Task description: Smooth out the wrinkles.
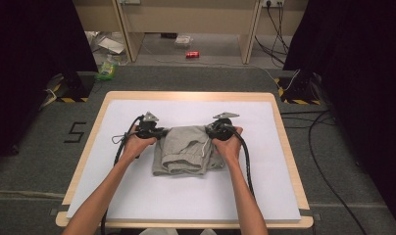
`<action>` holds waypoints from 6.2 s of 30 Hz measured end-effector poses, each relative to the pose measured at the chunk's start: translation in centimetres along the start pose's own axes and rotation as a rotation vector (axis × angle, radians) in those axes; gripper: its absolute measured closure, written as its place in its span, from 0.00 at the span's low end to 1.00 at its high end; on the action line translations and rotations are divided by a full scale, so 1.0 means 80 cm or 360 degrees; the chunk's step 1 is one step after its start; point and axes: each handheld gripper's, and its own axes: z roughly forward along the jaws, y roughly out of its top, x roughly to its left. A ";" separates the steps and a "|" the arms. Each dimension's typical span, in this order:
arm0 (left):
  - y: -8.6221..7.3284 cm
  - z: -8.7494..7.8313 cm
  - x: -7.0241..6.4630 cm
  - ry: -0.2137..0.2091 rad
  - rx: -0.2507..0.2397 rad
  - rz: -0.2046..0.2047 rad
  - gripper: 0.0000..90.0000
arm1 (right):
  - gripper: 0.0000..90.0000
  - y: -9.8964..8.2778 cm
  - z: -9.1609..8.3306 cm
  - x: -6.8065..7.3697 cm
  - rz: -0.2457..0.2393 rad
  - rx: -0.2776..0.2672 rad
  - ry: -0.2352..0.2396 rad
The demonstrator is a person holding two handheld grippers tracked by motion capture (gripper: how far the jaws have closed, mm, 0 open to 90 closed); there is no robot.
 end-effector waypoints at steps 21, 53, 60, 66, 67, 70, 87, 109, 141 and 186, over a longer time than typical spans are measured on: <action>0.004 0.015 0.016 0.0132 0.0026 -0.0022 0.83 | 0.69 0.005 0.020 -0.010 0.0053 0.0040 -0.0081; -0.005 -0.060 0.022 0.0009 -0.0015 -0.0289 0.37 | 0.43 0.013 -0.058 -0.017 0.0066 -0.0070 -0.0063; -0.011 -0.073 0.009 -0.0011 -0.0019 -0.0247 0.27 | 0.41 0.006 -0.070 -0.010 0.0027 -0.0055 -0.0037; -0.017 -0.081 0.000 -0.0029 -0.0037 -0.0228 0.25 | 0.40 -0.001 -0.080 -0.004 0.0003 -0.0063 -0.0012; -0.017 -0.081 -0.001 -0.0032 -0.0038 -0.0223 0.24 | 0.40 -0.002 -0.083 -0.003 -0.0005 -0.0063 -0.0006; -0.020 -0.084 -0.003 -0.0032 -0.0039 -0.0218 0.24 | 0.39 -0.005 -0.089 0.001 -0.0017 -0.0063 0.0011; -0.049 -0.110 -0.024 -0.0119 -0.0116 -0.0217 0.23 | 0.38 -0.041 -0.119 0.023 -0.0071 -0.0089 0.0083; -0.098 -0.130 -0.056 -0.0152 -0.0121 -0.0129 0.23 | 0.35 -0.093 -0.141 0.035 -0.0095 -0.0015 0.0097; -0.152 -0.142 -0.090 -0.0118 0.0034 0.0090 0.22 | 0.30 -0.156 -0.160 0.053 -0.0188 0.0083 0.0089; -0.213 -0.192 -0.122 -0.0034 -0.0098 0.0095 0.20 | 0.21 -0.209 -0.198 0.055 -0.0176 0.0100 -0.0019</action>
